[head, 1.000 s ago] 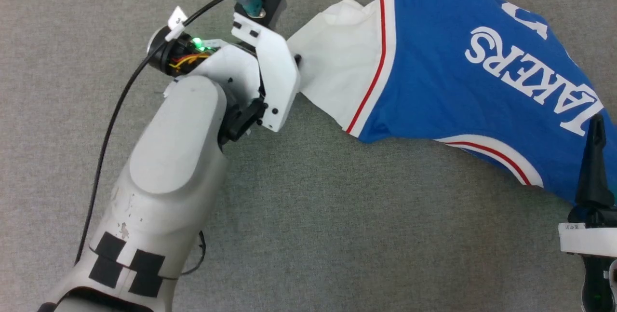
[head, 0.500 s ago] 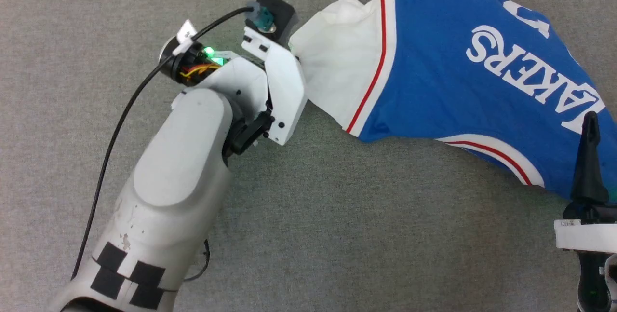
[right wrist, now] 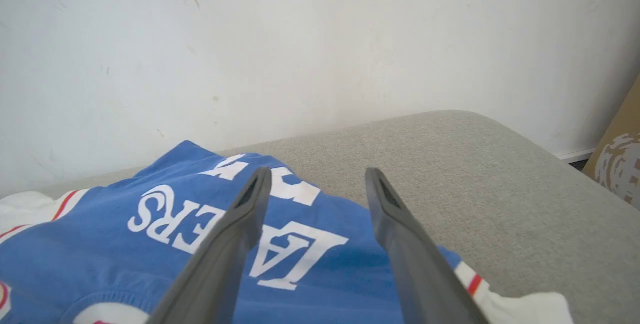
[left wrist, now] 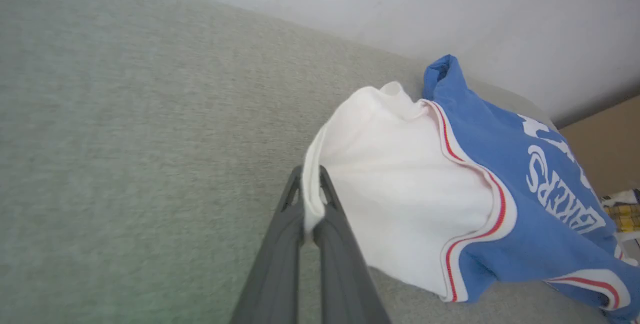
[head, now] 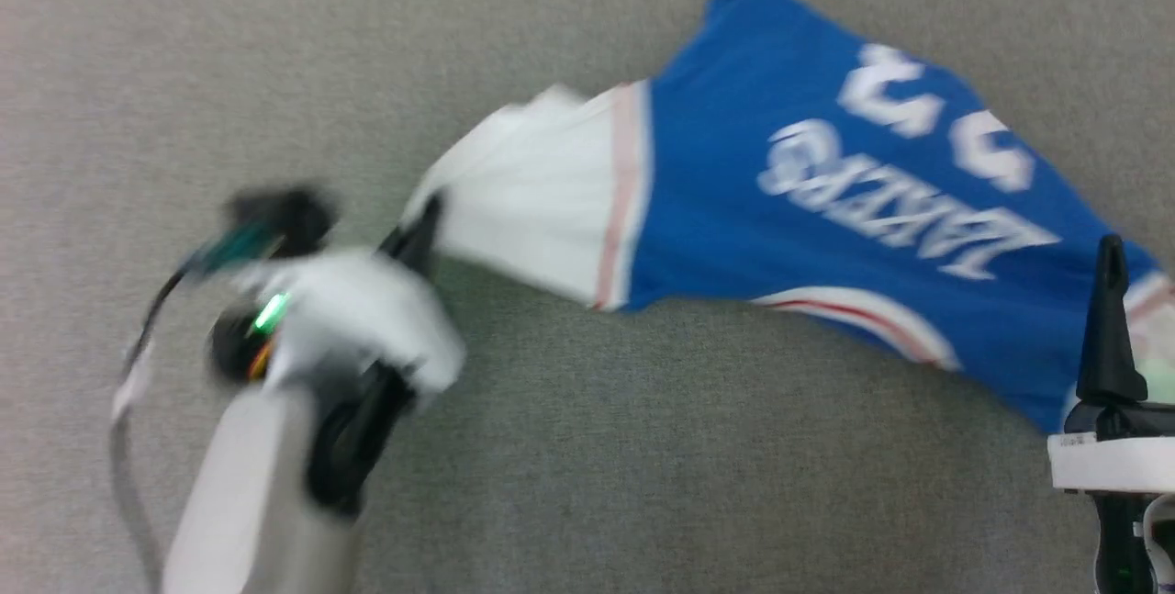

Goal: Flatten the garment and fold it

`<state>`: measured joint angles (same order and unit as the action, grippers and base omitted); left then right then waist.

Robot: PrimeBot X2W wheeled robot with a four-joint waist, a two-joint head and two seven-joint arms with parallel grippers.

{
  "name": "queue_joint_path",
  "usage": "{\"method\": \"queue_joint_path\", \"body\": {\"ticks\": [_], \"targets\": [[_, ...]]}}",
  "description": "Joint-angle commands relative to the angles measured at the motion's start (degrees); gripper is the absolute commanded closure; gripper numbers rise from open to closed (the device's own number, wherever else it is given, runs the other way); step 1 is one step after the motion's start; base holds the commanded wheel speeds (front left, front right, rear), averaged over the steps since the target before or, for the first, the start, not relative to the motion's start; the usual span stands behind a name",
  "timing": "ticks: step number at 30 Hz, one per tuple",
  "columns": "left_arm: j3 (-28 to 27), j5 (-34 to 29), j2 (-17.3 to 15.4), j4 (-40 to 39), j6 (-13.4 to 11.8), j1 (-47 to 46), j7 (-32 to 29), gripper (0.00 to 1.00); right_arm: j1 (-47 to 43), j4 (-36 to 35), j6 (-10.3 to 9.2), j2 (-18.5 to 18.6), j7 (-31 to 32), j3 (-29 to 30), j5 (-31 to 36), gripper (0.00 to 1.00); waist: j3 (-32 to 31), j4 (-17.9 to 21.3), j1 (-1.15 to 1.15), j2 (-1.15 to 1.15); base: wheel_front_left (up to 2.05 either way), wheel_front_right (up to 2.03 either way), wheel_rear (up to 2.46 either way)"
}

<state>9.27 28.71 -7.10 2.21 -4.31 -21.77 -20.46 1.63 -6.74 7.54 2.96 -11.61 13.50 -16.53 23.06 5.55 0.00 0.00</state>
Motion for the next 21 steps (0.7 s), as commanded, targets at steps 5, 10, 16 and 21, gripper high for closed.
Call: {"method": "queue_joint_path", "body": {"ticks": [5,10,16,21], "targets": [[-10.4,4.9,-1.2,-10.5,-5.4,17.0,3.0,1.00,-1.7,-0.9,-0.05,-0.1,1.1,0.5,0.9,0.00,-5.0,-3.3,0.00,0.00,0.00,0.00,0.00],[-18.1,7.3,-0.1,-17.4,-8.9,29.7,6.1,1.00,-2.9,-1.8,-0.05,-0.1,2.4,1.7,1.6,0.00,-6.3,-5.1,0.00,0.00,0.00,0.00,0.00],[-18.6,6.8,0.7,-21.0,-9.7,34.0,7.7,1.00,-4.1,-4.1,-0.05,-0.1,8.0,2.5,4.2,0.00,-7.1,-6.6,0.00,0.00,0.00,0.00,0.00],[-15.3,5.6,0.7,-21.9,-8.8,32.3,7.3,1.00,-6.4,-5.3,-0.05,-0.1,22.4,0.0,8.8,0.00,-6.9,-6.9,0.00,0.00,0.00,0.00,0.00]]}}
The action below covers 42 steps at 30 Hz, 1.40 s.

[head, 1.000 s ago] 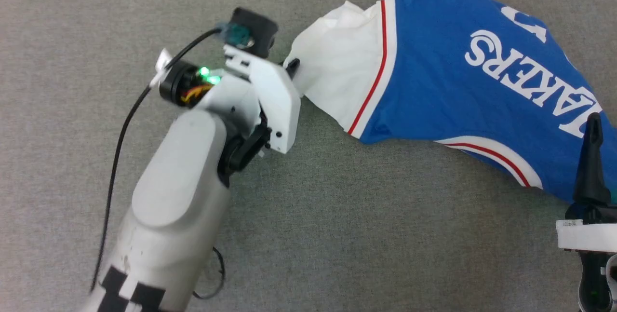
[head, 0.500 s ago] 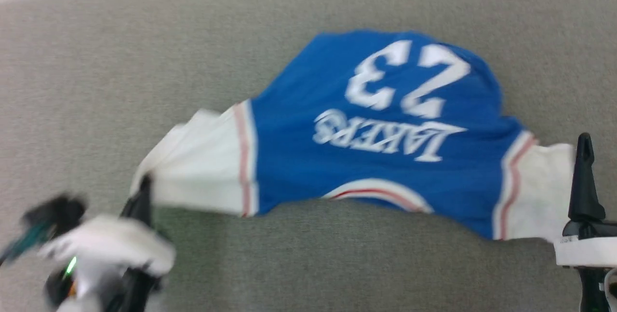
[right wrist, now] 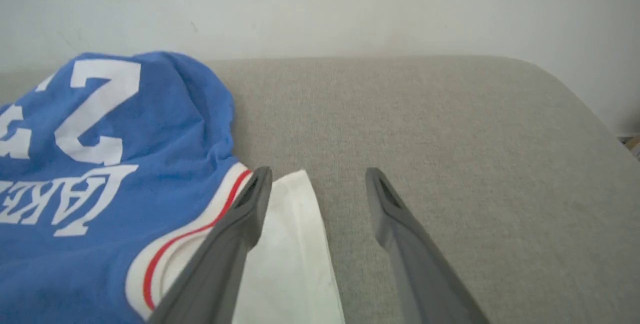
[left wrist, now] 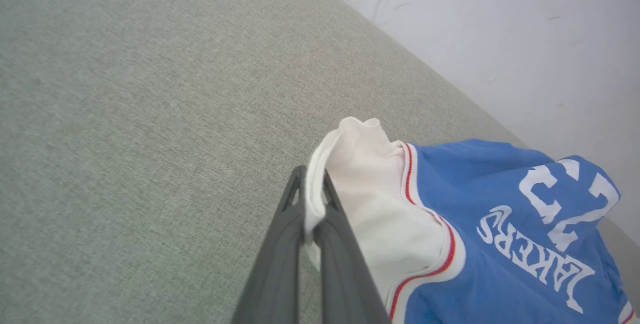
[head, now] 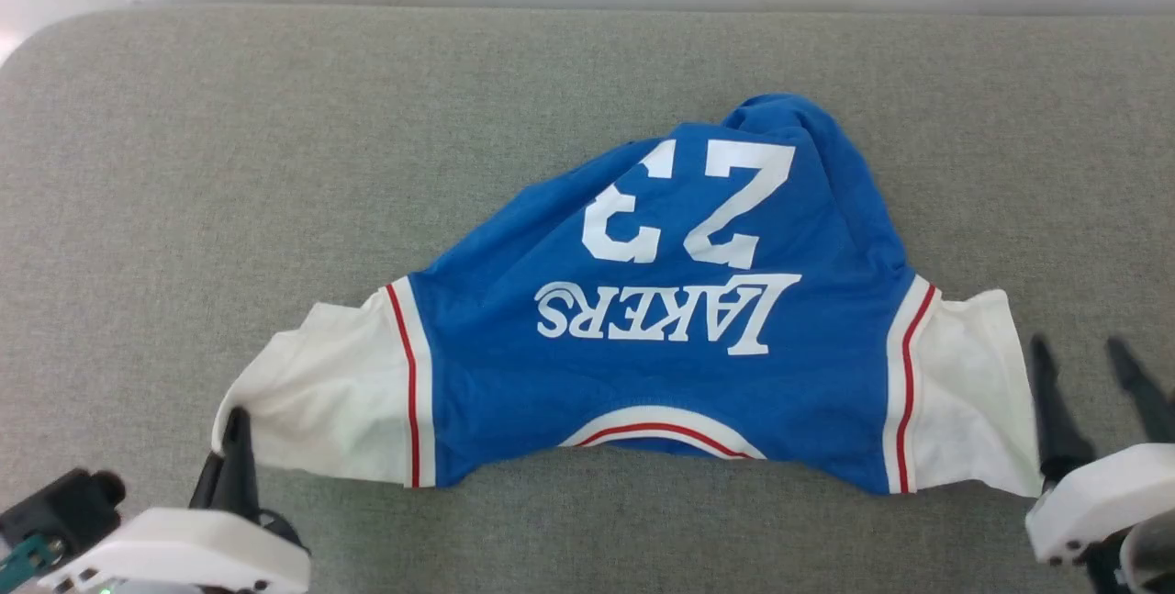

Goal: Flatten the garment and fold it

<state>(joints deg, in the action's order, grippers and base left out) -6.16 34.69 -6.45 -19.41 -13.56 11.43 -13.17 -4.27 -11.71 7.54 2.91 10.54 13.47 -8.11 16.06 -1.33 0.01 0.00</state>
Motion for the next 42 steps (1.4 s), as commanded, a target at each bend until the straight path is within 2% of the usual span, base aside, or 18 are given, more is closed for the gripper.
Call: {"method": "queue_joint_path", "body": {"ticks": [1,5,9,16,23,24,25,26,29,33,42], "targets": [[0.6,-0.7,0.1,-0.4,0.6,-1.5,0.0,1.00,-1.1,-0.6,-0.05,0.1,3.5,-0.4,1.1,0.00,0.3,0.0,-0.01,0.00,0.00,0.00,0.00],[2.5,-1.4,0.0,-0.9,0.9,-3.0,-0.4,1.00,-3.8,-3.4,-0.05,0.8,13.9,-0.7,0.9,0.00,1.5,0.3,-0.01,0.00,0.00,0.00,0.00],[3.2,-1.8,0.1,-1.2,0.8,-3.7,-0.2,1.00,-6.3,-5.5,-0.05,1.4,19.3,0.0,0.6,0.00,3.0,0.9,-0.01,0.00,0.00,0.00,0.00],[3.5,-2.2,0.0,-1.6,0.6,-4.4,0.0,1.00,-7.3,-4.3,-0.05,0.8,20.9,-0.1,-0.8,0.00,4.7,1.4,-0.01,0.00,0.00,0.00,0.00],[3.5,-2.4,-0.3,-2.3,0.3,-4.9,-0.2,1.00,-5.4,0.8,-0.05,0.4,20.2,-2.1,-1.7,0.00,5.8,1.8,-0.01,0.00,0.00,0.00,0.00],[3.6,-2.3,-0.3,-2.3,0.2,-4.9,-0.3,1.00,-5.4,1.7,-0.05,0.3,21.1,-2.6,-2.4,0.25,5.9,1.7,-0.01,0.00,0.00,0.00,0.00],[3.6,-2.3,-0.2,-2.3,0.2,-5.0,-0.3,1.00,-5.3,2.2,-0.05,0.3,21.8,-3.0,-3.5,0.93,5.8,1.7,-0.01,0.00,0.00,0.00,0.00],[3.6,-2.2,-0.2,-2.3,0.1,-5.0,-0.3,1.00,-5.3,2.6,-0.05,0.2,22.7,-3.4,-4.5,1.00,5.8,1.7,-0.01,0.00,0.00,0.00,0.00],[3.5,-2.1,-0.2,-2.2,-0.1,-4.9,-0.3,1.00,-5.4,2.4,-0.05,0.1,24.2,-3.9,-6.0,1.00,5.5,1.8,-0.01,0.00,0.00,0.00,0.00],[3.3,-1.7,0.0,-2.1,-0.2,-4.8,0.1,1.00,-4.4,1.3,-0.05,0.0,22.5,-2.8,-5.8,1.00,4.7,2.1,-0.01,0.00,0.00,0.00,0.00],[3.0,2.8,2.0,-3.2,1.3,-7.0,4.9,1.00,2.1,-2.9,-0.05,0.0,10.8,0.7,-12.8,1.00,-0.4,3.8,-0.01,0.00,0.00,0.00,0.00]]}}
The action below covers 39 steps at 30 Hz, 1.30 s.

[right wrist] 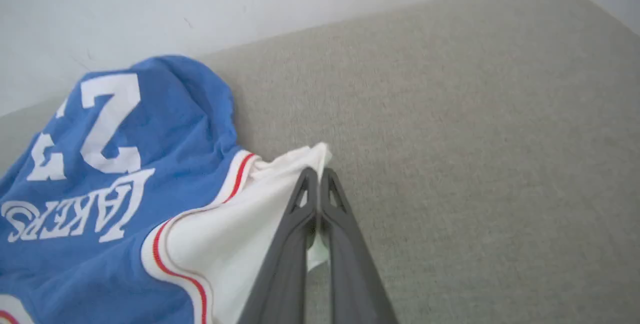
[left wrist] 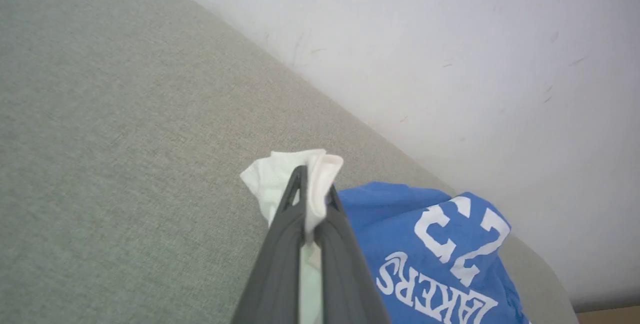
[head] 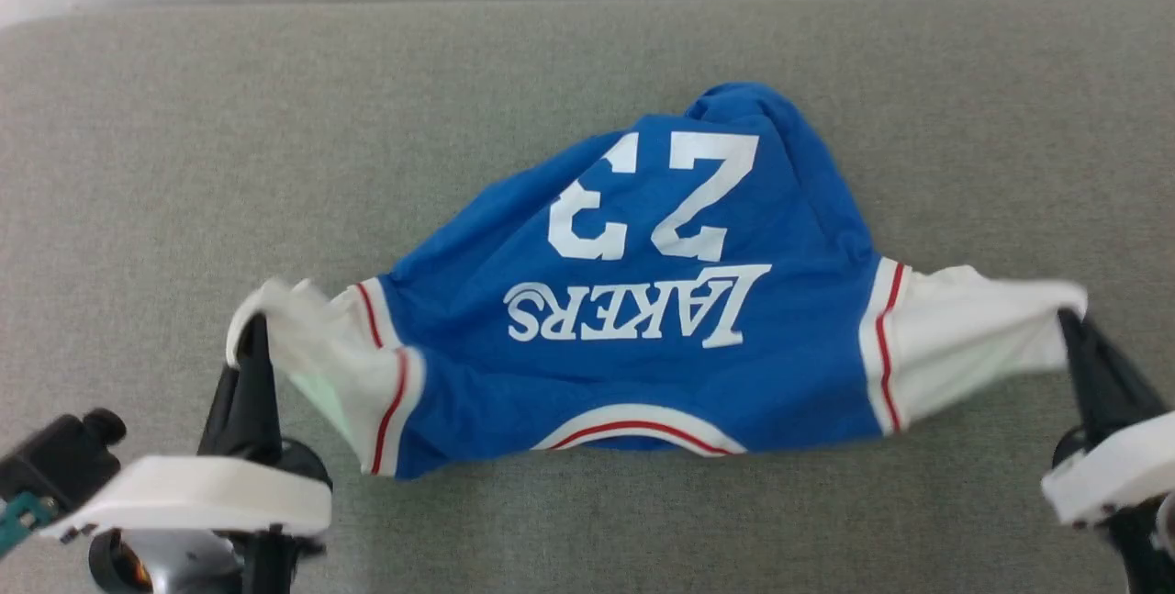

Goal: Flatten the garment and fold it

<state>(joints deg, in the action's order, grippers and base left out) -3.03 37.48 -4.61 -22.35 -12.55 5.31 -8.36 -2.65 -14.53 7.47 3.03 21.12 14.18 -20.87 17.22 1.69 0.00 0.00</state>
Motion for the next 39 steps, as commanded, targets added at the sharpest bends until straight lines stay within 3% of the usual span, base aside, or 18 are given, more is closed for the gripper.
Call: {"method": "queue_joint_path", "body": {"ticks": [1,7,15,22,28,34,39], "targets": [[0.0,0.6,0.3,-0.7,0.6,-1.6,0.6,1.00,1.6,-0.9,0.02,-0.1,-0.9,0.0,-0.6,1.00,-2.3,1.1,0.00,0.00,0.00,0.00,0.00],[0.4,3.3,0.5,-3.1,1.9,-9.8,1.7,1.00,11.0,-6.3,0.02,-0.1,-3.6,-1.5,-2.7,1.00,-6.7,2.5,0.00,0.00,0.00,0.00,0.00],[1.9,1.0,-3.9,-0.3,1.3,-30.9,-2.9,1.00,31.1,-7.5,0.02,1.2,-1.2,-6.3,0.8,1.00,-10.7,3.5,0.00,0.00,0.00,0.00,0.00],[2.7,-2.2,-6.7,6.3,-2.3,-47.8,-7.7,1.00,47.9,0.4,0.02,3.1,3.0,-9.5,1.0,1.00,-13.2,4.5,0.00,0.00,0.00,0.00,0.00],[3.7,-2.8,-7.9,14.0,-4.8,-57.5,-13.1,1.00,57.1,7.8,0.02,3.1,6.6,-10.3,1.2,1.00,-13.6,4.9,0.00,0.00,0.00,0.00,0.00],[5.2,-4.5,-9.2,19.4,-6.8,-63.0,-16.8,1.00,64.7,15.1,0.02,3.0,8.9,-11.4,2.7,1.00,-9.5,5.8,0.00,0.00,0.00,0.00,0.00],[5.0,-7.3,-9.5,23.3,-8.0,-70.2,-13.1,1.00,72.1,23.4,0.02,4.2,5.6,-11.3,6.3,1.00,-4.2,6.2,0.00,0.00,0.00,0.00,0.00]]}}
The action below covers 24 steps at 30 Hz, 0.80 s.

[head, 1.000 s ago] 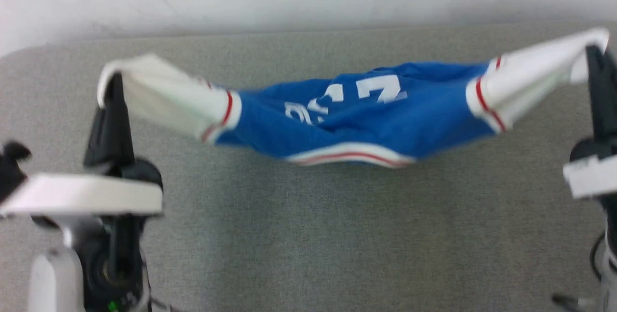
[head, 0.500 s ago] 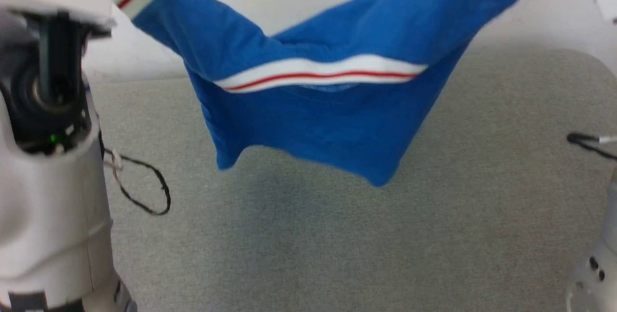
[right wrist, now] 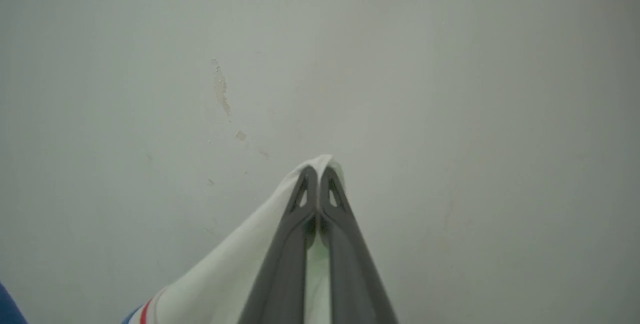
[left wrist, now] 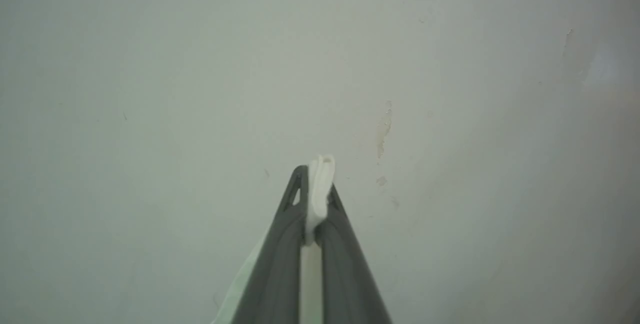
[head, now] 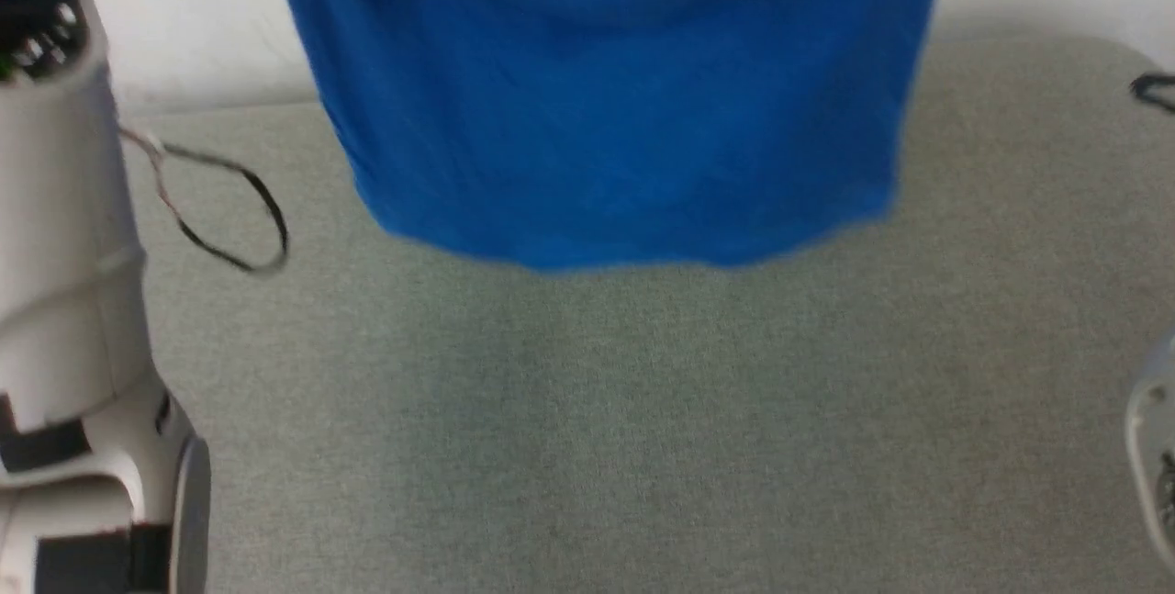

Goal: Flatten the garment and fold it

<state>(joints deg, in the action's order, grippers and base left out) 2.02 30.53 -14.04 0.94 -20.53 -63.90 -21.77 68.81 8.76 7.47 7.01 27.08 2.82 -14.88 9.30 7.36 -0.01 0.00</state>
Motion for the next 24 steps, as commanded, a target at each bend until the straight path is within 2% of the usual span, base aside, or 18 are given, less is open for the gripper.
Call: {"method": "queue_joint_path", "body": {"ticks": [1,6,11,17,21,24], "targets": [[-0.2,-0.9,-0.1,1.0,-0.2,-2.9,1.5,1.00,2.3,1.6,0.02,0.5,-1.3,0.1,0.8,1.00,5.0,0.5,0.01,0.00,0.00,0.00,0.00],[0.2,-3.2,0.0,6.5,-0.3,-11.8,6.5,1.00,10.1,8.3,0.02,1.8,-6.0,0.9,3.3,1.00,11.3,0.3,0.01,0.00,0.00,0.00,0.00],[-0.2,-2.3,1.3,11.4,2.2,-20.7,12.0,1.00,16.6,11.3,0.02,4.0,-9.5,1.3,5.2,1.00,19.0,-0.1,0.01,0.00,0.00,0.00,0.00],[-1.4,1.2,2.1,16.9,7.5,-23.2,17.3,1.00,16.8,12.5,0.02,5.4,-13.1,2.0,4.2,1.00,25.6,-0.3,0.01,0.00,0.00,0.00,0.00],[-0.9,3.6,1.9,16.4,12.0,-21.4,17.3,1.00,14.7,11.5,0.02,6.8,-15.2,1.0,1.8,1.00,27.9,-0.5,0.01,0.00,0.00,0.00,0.00],[-0.7,5.4,1.7,13.8,13.9,-18.2,15.9,1.00,11.8,8.6,0.02,8.4,-15.3,0.0,-1.6,1.00,28.3,-1.1,0.01,0.00,0.00,0.00,0.00]]}}
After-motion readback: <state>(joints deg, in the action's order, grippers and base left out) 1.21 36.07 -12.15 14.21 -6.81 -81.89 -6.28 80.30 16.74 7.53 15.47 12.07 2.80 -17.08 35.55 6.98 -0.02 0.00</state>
